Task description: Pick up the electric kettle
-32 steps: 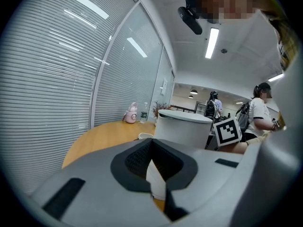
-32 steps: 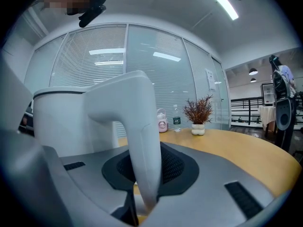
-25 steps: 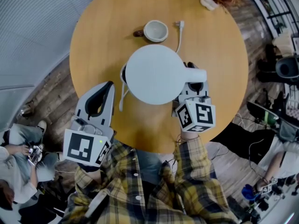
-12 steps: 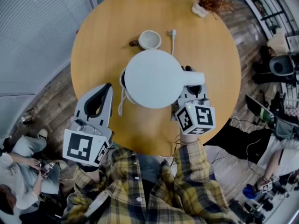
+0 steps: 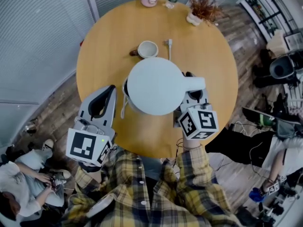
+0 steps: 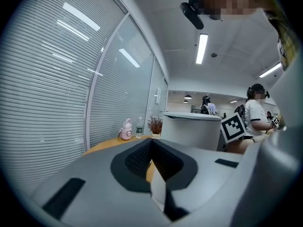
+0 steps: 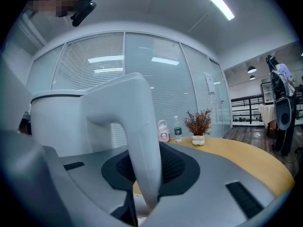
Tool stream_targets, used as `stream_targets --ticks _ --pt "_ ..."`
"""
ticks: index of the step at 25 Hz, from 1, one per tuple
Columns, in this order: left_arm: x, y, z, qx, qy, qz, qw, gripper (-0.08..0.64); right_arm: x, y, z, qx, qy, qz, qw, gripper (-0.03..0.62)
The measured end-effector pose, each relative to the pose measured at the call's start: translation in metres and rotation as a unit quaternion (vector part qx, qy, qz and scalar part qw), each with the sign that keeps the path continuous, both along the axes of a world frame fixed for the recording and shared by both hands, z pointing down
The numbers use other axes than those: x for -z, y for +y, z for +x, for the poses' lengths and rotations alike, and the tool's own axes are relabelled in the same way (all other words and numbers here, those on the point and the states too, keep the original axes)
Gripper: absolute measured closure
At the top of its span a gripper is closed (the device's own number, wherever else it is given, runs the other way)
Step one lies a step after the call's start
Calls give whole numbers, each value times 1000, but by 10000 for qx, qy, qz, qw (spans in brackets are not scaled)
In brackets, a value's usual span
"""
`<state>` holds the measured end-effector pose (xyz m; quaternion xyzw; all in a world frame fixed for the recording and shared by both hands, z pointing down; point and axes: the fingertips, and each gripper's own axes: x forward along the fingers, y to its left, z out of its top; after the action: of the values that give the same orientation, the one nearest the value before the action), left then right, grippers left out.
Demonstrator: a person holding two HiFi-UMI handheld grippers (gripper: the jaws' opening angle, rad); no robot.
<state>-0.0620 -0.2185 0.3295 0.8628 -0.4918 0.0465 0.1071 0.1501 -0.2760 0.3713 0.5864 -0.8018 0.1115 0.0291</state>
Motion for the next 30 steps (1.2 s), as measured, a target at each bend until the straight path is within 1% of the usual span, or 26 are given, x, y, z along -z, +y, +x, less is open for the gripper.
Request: stream_targets --ticks 4,17,22,30 --pt "8 7 8 -125 9 30 9999 558 7 10 6 -19 -86 -51 9999 499" --pt "44 39 36 -593 122 205 9980 558 53 70 30 53 61 143 9999 495" --pt "50 48 53 -827 74 309 9961 558 55 95 39 -7 81 108 9999 495" --pt "62 64 84 -1233 127 447 9913 558 58 132 54 -170 76 68 9998 495"
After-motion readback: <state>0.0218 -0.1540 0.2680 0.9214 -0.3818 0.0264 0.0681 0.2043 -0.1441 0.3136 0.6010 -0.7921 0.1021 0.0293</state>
